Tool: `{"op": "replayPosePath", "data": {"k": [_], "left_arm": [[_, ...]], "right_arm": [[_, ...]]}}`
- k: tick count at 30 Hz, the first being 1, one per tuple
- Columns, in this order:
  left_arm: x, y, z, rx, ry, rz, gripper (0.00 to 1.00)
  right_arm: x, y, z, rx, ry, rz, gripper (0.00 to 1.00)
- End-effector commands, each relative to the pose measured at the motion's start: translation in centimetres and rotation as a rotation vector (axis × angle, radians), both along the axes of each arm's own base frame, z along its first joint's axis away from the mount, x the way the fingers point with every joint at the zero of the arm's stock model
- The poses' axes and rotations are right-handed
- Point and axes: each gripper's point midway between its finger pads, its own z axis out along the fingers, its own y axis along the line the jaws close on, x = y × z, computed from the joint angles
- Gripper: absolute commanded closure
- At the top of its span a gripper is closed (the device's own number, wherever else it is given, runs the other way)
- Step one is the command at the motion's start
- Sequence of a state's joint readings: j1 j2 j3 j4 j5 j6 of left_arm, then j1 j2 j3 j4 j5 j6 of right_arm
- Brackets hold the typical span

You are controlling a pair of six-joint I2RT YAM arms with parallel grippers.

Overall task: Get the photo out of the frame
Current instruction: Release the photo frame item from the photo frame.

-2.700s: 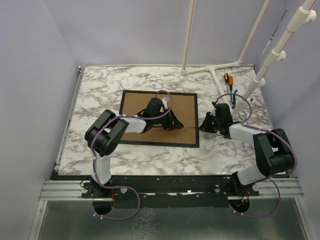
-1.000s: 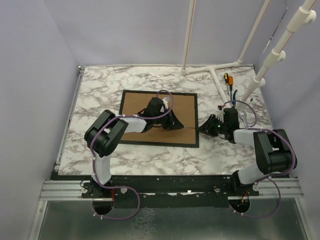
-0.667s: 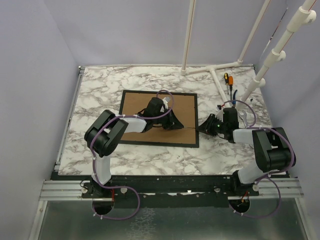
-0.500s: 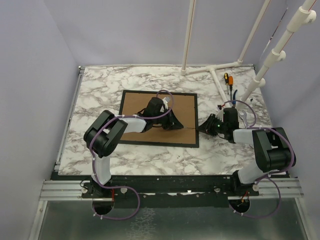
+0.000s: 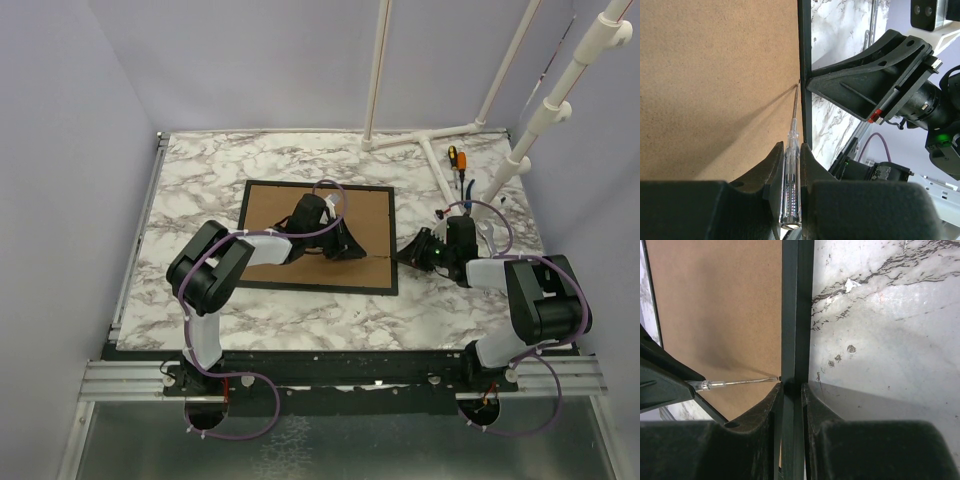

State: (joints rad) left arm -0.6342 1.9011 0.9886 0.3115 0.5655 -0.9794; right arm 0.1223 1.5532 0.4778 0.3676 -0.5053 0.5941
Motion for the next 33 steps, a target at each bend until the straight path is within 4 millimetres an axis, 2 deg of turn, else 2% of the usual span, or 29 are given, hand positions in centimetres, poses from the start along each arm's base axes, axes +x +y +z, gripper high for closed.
{"op": "replayPosePath", "data": {"k": [1,23,33], "left_arm": [[-0.5,0.5,-1.0,0.039,0.042,-0.012,1.0],[-0.3,-0.3,-2.3,-0.045,0.216,0.086,1.0],[-0.2,-0.7,-1.9,-0.068,0.231,0.084,1.0]], "right_arm": [[0.3,-0.5,-0.5,-0.025,-0.012,-0.023,0.79],[0.2,-0.3,-0.4,-0.017,-0.016,-0.007,0.8],[0.0,0.1,-0.5,-0.005,-0.017,0.02,0.81]]}}
